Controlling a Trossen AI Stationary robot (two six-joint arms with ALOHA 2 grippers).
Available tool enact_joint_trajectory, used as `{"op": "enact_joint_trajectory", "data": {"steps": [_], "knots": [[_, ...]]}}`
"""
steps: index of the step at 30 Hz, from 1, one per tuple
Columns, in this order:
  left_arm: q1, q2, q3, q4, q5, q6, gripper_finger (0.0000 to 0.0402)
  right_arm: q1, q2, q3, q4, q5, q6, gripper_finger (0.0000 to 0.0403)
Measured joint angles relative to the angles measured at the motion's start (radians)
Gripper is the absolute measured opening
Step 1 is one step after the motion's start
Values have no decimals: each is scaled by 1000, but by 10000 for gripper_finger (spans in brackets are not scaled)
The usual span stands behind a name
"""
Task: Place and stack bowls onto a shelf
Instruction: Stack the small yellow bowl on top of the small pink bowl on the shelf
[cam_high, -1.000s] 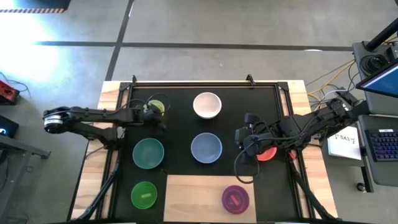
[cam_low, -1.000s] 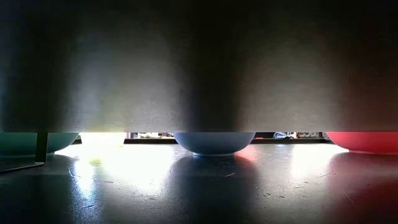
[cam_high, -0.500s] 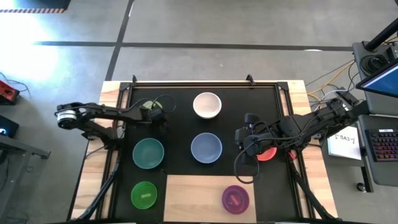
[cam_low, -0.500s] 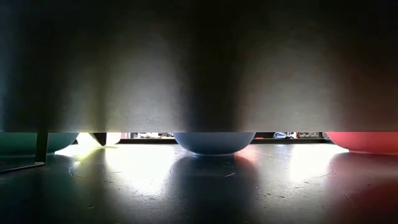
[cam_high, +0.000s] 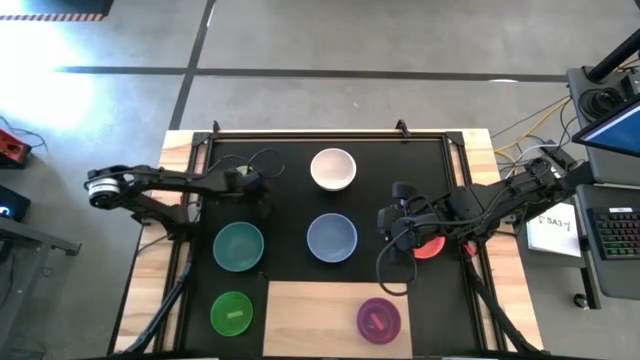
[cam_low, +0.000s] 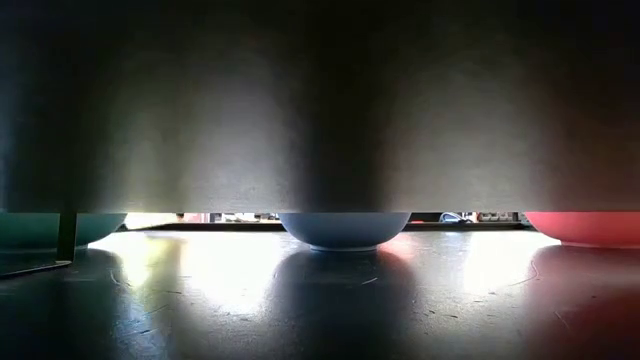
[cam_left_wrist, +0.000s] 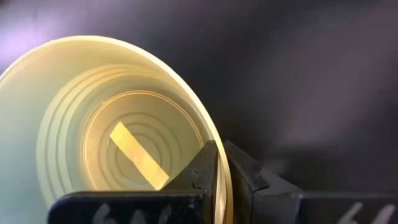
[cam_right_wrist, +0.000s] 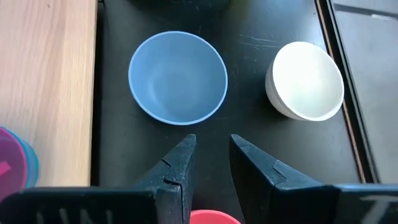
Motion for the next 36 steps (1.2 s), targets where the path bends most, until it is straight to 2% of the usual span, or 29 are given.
{"op": "enact_joint_trajectory", "data": {"steps": [6, 12, 18, 21, 31, 36], "knots": [[-3, -65, 127, -4, 12, 118, 0, 0, 0, 0, 1, 0, -60, 86], [-44, -78, 268, -1, 118, 266, 0, 0, 0, -3, 2, 0, -174, 86], [-170, -47, 369, 40, 210, 480, 0, 0, 0, -4, 5, -1, -230, 86], [-254, -27, 393, 93, 269, 534, 0, 0, 0, -4, 5, -13, -261, 86], [-528, 106, 407, 321, 353, 525, 0, 2, 0, -5, 95, -265, -337, 86], [-614, 204, 407, 519, 437, 523, 0, 2, 0, -5, 154, -387, -368, 86]]}}
